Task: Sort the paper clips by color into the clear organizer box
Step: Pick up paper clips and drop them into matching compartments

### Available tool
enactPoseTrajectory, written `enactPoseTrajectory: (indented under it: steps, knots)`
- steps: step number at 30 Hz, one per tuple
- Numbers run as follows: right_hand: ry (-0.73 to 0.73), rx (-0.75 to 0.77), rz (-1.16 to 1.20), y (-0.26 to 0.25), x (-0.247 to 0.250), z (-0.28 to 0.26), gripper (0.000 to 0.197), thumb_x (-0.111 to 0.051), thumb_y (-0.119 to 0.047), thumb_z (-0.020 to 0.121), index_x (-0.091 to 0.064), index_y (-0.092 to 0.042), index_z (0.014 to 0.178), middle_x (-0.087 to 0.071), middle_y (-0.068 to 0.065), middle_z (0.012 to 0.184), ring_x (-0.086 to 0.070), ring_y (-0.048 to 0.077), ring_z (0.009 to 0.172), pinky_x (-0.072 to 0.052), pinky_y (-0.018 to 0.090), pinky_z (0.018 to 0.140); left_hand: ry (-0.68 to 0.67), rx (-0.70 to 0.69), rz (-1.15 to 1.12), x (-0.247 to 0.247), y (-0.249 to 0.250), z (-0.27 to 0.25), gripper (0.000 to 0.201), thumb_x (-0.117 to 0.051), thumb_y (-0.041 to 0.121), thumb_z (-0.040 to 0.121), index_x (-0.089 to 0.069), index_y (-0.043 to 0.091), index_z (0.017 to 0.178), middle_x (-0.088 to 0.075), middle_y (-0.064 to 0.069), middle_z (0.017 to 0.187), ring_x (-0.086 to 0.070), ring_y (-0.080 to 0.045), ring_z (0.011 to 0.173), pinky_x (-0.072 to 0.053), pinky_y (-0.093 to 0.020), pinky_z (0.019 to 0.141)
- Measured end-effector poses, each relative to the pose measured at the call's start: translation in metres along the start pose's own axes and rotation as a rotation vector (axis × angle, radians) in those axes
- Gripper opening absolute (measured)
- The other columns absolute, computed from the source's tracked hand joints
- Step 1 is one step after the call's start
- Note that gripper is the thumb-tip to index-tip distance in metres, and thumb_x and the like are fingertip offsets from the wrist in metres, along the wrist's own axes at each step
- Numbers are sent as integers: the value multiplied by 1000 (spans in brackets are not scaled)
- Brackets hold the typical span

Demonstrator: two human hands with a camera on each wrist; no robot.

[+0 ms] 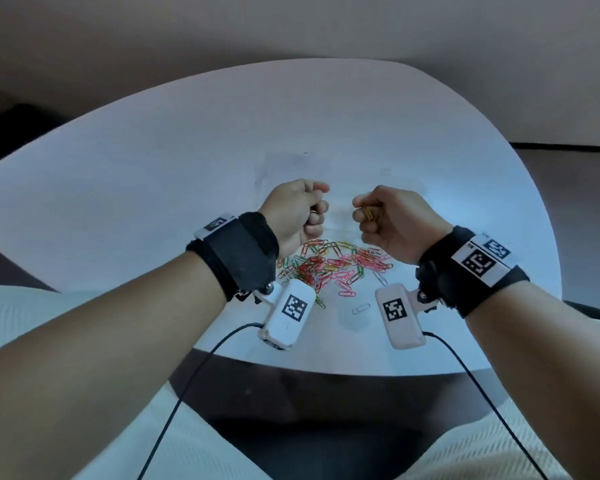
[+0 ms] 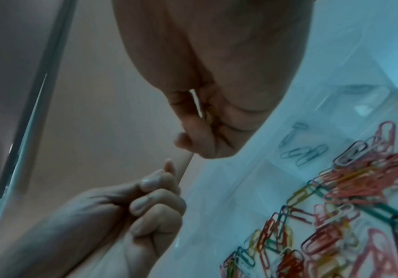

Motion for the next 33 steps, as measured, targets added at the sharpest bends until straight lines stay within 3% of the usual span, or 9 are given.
enactPoseTrajectory:
  steps: [4,7,12,17,20,23,26,30,33]
  knots:
    - [105,27,180,-6,-1,8,9,-45,-7,93,-50,-3,99,-49,12,77,-45,21,64,-43,27,62,61,82,48,-1,-5,8,11,-46,14,97,-52,8,90,-38,-3,63,-29,-11,50,-22,-21,45]
    - [133,-37,242,-3,0,16,35,-55,-23,94,-50,3,115,-54,18,100,-58,29,90,-52,30,85,73,86,98,-5,-3,11,12,-48,14,93,-54,8,86,-42,-3,64,-34,-12,50,-26,-21,44]
    - [79,-115,179,0,-3,13,74,-56,-46,94,-31,4,142,-39,25,143,-39,30,137,-36,35,111,129,59,143,-12,4,14,11,-50,13,90,-56,3,91,-53,-7,73,-46,-16,59,-39,-22,54]
    - [156,-18,233,-7,11,1,66,-55,-43,96,-36,1,142,-41,24,144,-44,30,134,-36,36,113,135,66,87,-24,-3,18,16,-47,13,94,-54,-1,99,-53,-14,89,-52,-22,78,-47,-28,76]
    - [181,24,222,-2,25,-12,62,-52,-39,97,-35,-3,144,-45,21,142,-45,30,132,-36,37,112,119,80,107,-25,-9,21,30,-46,15,96,-52,-2,120,-52,-16,111,-53,-25,104,-44,-33,93]
    - [173,31,213,8,36,-24,52,-53,-36,97,-43,-6,138,-51,19,136,-50,29,127,-38,37,111,78,74,127,-26,-9,18,35,-47,19,96,-50,-1,125,-49,-13,118,-48,-20,97,-40,-29,82]
    - [168,28,148,13,42,-35,28,-55,-29,96,-59,-9,117,-64,16,119,-63,26,107,-47,34,101,35,-3,177,-29,-1,9,22,-53,20,90,-53,7,108,-49,-13,108,-43,-23,90,-40,-27,72]
    - [86,50,18,14,38,-50,17,-56,-18,95,-65,-7,104,-66,16,97,-66,28,82,-54,36,84,41,-222,536,-26,17,-12,17,-49,11,93,-64,13,101,-68,-7,96,-64,-19,83,-53,-29,75]
    - [73,110,-176,16,35,-58,17,-58,-17,94,-66,-6,105,-67,13,89,-65,23,70,-52,36,74,-17,-260,845,-16,13,-30,14,-59,10,84,-66,21,89,-70,-1,83,-65,-17,71,-55,-31,63]
Point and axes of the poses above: each hand's wrist, its own z-axis towards the middle knuckle, its own x-axis out of the back of the hand, y = z × x, the point moved 7 cm from there along z, towards the middle knuckle
